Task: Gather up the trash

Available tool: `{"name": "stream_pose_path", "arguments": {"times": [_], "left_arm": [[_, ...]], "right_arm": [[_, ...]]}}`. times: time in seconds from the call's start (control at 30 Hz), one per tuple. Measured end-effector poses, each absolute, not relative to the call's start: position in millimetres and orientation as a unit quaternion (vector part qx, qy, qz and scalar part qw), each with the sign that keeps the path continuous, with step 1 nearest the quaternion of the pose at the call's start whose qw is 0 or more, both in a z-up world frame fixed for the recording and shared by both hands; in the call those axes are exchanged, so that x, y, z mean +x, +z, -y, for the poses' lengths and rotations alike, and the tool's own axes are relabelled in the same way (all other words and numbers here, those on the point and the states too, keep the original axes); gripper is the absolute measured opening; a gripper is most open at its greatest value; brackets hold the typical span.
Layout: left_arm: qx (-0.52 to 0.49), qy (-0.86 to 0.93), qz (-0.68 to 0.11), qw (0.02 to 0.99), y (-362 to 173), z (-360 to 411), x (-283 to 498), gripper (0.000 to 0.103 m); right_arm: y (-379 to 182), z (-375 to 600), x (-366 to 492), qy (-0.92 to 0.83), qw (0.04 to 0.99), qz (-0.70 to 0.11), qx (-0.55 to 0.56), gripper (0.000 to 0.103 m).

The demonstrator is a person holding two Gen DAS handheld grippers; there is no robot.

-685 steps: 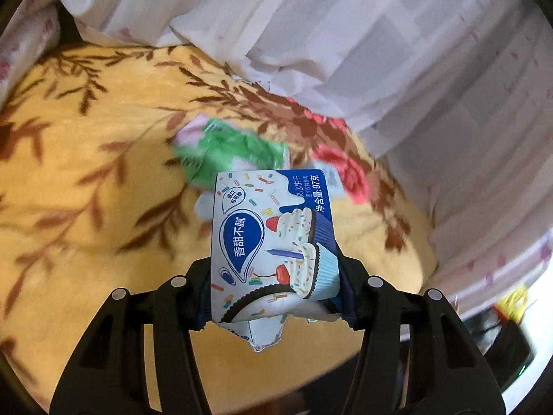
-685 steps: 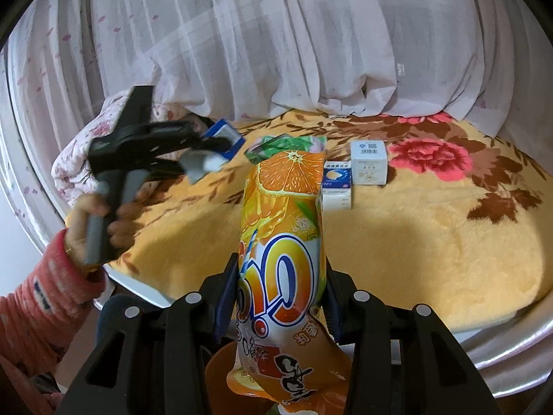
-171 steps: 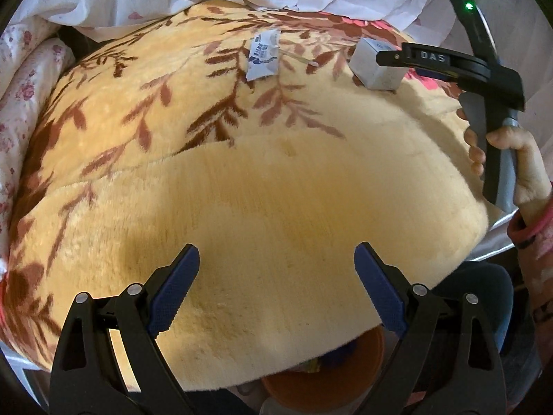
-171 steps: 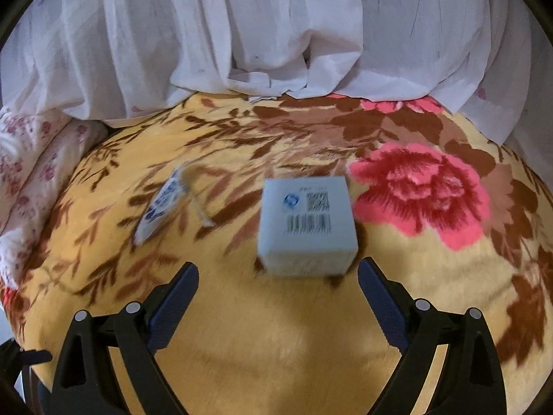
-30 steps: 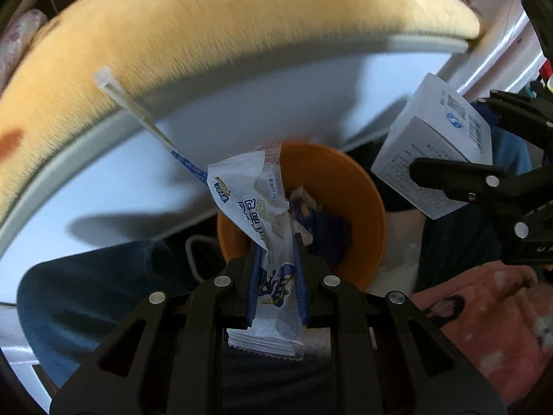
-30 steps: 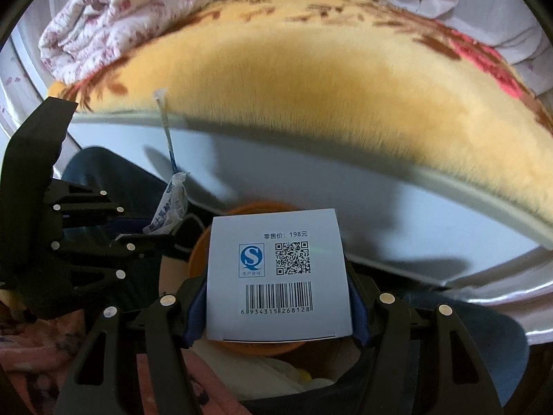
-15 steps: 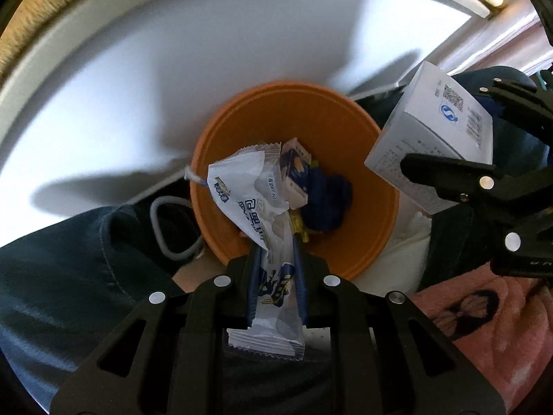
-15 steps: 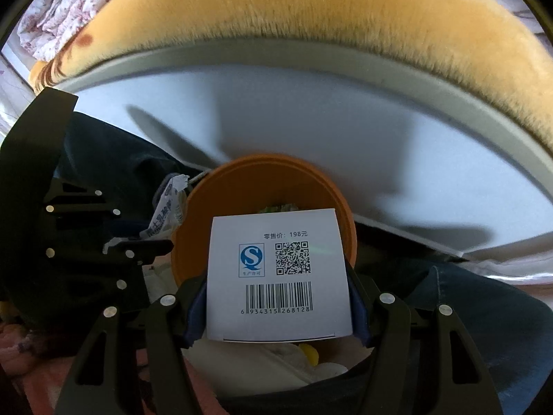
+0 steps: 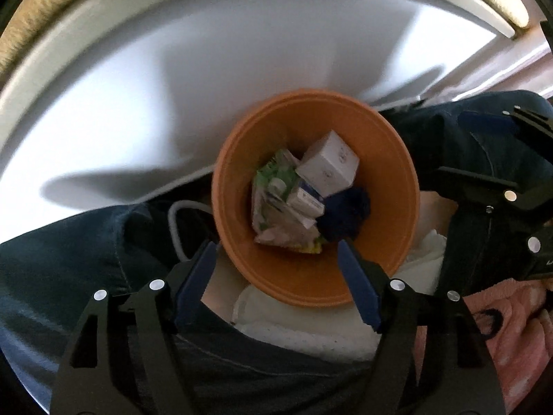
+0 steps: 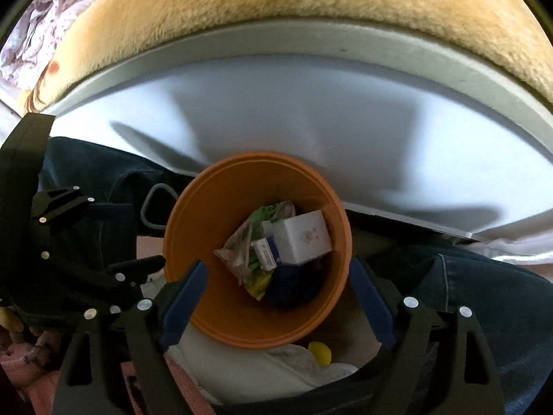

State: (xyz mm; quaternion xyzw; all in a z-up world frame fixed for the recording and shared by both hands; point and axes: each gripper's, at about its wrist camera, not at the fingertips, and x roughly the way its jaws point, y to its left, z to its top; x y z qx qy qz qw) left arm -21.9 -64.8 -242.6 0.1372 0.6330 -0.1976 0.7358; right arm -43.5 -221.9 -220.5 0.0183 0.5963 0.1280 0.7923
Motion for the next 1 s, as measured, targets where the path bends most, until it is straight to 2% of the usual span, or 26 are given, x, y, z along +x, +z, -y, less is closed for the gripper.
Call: {"name": "stream_pose_path", "arguments": {"times": [0.2,0.37,0.47,0.57,0.8,1.0], "left_arm": [[0.125,-0.178,-0.605,0.766,-211.5,60.4,-16.4,0.071],[0.117,-0.16,-0.539,0.818,-151.8,52.5,-13.3,0.071],[0.108,-0.145,-0.492,0.852,-112.5,48.6,-9.9,0.082],[0.1,-0.127,-0.444,0.881,-75.4,45.7,-6.9,0.083],[0.084,-0.101,-0.375,0.918,-18.3,41.6,2.5,0.086],[0.064,-0.099,-0.341,0.932,6.5,41.4,2.1,0.086]], "right_arm": [[-181.5,224.8,-47.4,0.124,0.821,-0.557,0.022,0.083],[-118.6,230.4,-49.9,0.124,0.865,-0.487,0.022,0.085],[-83.2,233.6,-47.9,0.122,0.888,-0.443,0.024,0.086],[-47.9,235.9,-45.8,0.114,0.912,-0.394,0.02,0.088],[-3.1,245.1,-41.0,0.094,0.941,-0.325,0.017,0.091],[18.2,247.4,-39.1,0.087,0.951,-0.295,0.016,0.091]]}}
